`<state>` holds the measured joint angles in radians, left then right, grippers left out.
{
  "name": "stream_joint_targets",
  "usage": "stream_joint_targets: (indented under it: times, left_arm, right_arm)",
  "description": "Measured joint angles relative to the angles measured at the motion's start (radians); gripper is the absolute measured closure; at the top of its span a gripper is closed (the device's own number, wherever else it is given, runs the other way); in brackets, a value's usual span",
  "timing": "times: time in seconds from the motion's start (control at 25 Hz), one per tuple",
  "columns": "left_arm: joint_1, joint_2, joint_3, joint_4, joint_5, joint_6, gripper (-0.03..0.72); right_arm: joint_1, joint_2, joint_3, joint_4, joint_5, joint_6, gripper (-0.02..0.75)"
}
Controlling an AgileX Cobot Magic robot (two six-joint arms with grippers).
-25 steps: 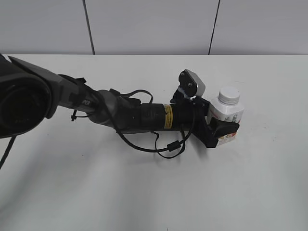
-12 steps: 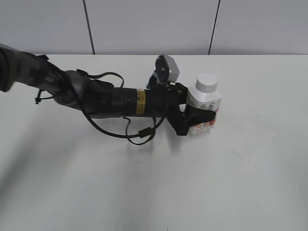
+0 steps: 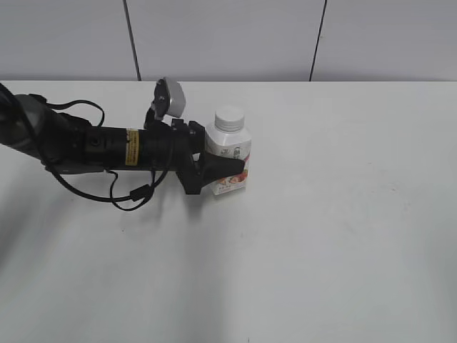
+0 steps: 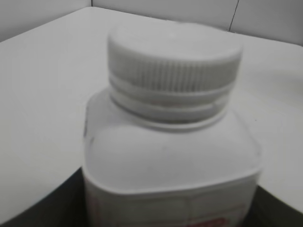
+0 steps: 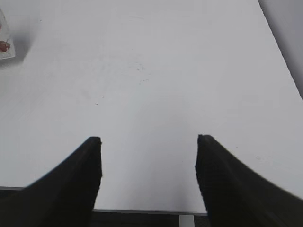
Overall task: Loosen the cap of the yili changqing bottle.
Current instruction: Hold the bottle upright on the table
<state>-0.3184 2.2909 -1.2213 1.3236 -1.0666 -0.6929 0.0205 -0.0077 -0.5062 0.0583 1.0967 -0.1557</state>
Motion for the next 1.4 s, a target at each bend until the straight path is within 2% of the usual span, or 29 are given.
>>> stream_joint_targets:
  times: [0.16, 0.44, 0.64, 1.4]
  left_arm:
    - [0.05, 0.0, 0.012, 0.044, -0.02, 0.013, 0.252]
    - [0.088, 0.026, 0.012, 0.14, -0.054, 0.065, 0.252]
    - [0.095, 0.033, 0.012, 0.15, -0.059, 0.1, 0.256]
    - [0.101, 0.078, 0.01, 0.136, -0.127, 0.11, 0.273]
  right_arm:
    - [0.0, 0.0, 0.0, 0.0, 0.0, 0.0, 0.24]
    - [0.0, 0.0, 0.0, 0.0, 0.0, 0.0, 0.24]
    - [0.0, 0.0, 0.0, 0.0, 0.0, 0.0, 0.24]
    - [0.0, 0.0, 0.0, 0.0, 0.0, 0.0, 0.24]
